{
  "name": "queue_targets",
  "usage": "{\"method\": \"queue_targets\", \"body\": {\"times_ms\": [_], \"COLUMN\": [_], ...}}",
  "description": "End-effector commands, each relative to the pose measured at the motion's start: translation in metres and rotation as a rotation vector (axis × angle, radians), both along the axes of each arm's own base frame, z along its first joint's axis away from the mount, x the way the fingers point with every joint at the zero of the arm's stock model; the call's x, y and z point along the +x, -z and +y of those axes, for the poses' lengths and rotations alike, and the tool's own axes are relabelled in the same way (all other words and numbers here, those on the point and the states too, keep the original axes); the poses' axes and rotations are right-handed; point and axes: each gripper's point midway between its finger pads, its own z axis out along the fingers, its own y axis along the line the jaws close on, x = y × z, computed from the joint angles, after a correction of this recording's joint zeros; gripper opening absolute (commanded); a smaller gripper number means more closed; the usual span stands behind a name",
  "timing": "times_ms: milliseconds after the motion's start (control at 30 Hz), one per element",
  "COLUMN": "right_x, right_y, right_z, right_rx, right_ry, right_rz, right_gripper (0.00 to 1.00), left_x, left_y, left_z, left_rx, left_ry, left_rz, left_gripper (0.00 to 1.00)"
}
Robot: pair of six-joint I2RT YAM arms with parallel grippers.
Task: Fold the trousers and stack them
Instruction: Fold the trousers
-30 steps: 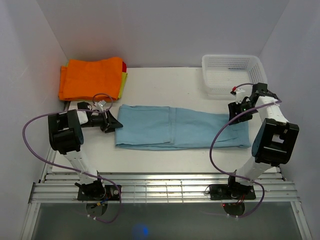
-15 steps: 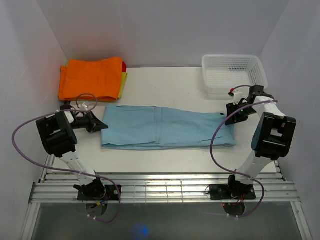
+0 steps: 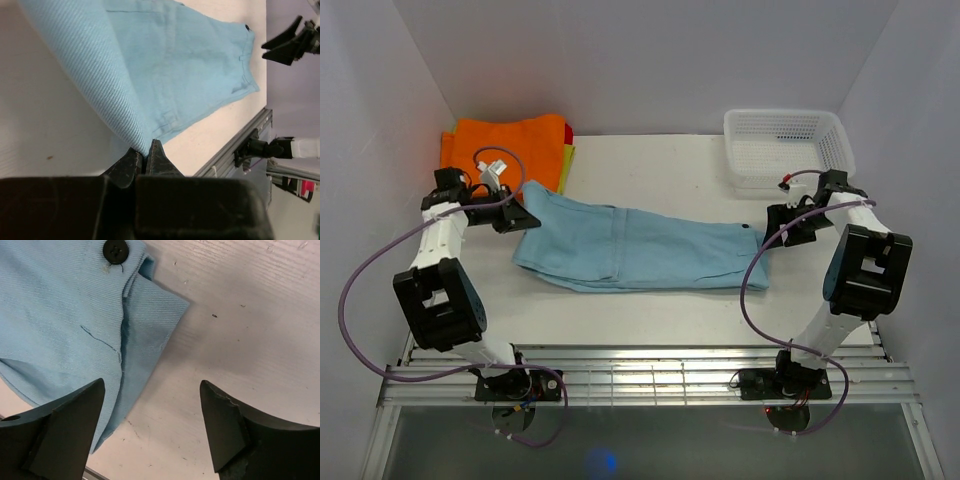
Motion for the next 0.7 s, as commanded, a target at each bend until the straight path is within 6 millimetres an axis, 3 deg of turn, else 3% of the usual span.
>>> {"method": "queue_targets", "body": {"times_ms": [0, 67, 200, 267, 300, 367, 400, 500, 667], "right_x": [0.001, 0.004, 0.001, -0.002, -0.002, -0.005, -0.003, -0.003, 0.002], "right_y": [0.012, 0.014, 0.027, 0.031, 0.035, 0.042, 0.042, 0.039, 0.032], "right_z": [-0.001, 0.003, 0.020, 0.029, 0.032, 0.035, 0.039, 0.049, 0.058], "right_rx": [0.019, 0.048, 0.167, 0.220, 0.242, 0.267, 0.295, 0.361, 0.405], "right_ry": [0.047, 0.056, 0.070, 0.070, 0.078, 0.091, 0.096, 0.097, 0.084], "right_rz": [0.046, 0.047, 0.108, 0.129, 0.136, 0.159, 0.159, 0.165, 0.135], "right_gripper": [0.84, 0.91, 0.89, 0.80, 0.67, 0.49, 0.30, 0.08, 0.08], "left_x": [-0.006, -0.006, 0.001, 0.009, 0.010, 0.015, 0.013, 0.011, 0.001], "left_y": [-0.048, -0.052, -0.055, -0.052, -0.055, -0.052, -0.056, -0.052, -0.043], "left_z": [-0.055, -0.075, -0.115, -0.121, -0.138, -0.148, -0.162, -0.192, -0.246], "left_rx": [-0.061, -0.102, -0.139, -0.133, -0.124, -0.109, -0.111, -0.118, -0.118], "left_ry": [0.119, 0.129, 0.154, 0.132, 0.151, 0.150, 0.168, 0.199, 0.263], "left_rz": [-0.053, -0.006, 0.063, 0.088, 0.088, 0.103, 0.112, 0.168, 0.228], "left_gripper": [0.00, 0.00, 0.00, 0.00, 0.00, 0.00, 0.00, 0.00, 0.00]}}
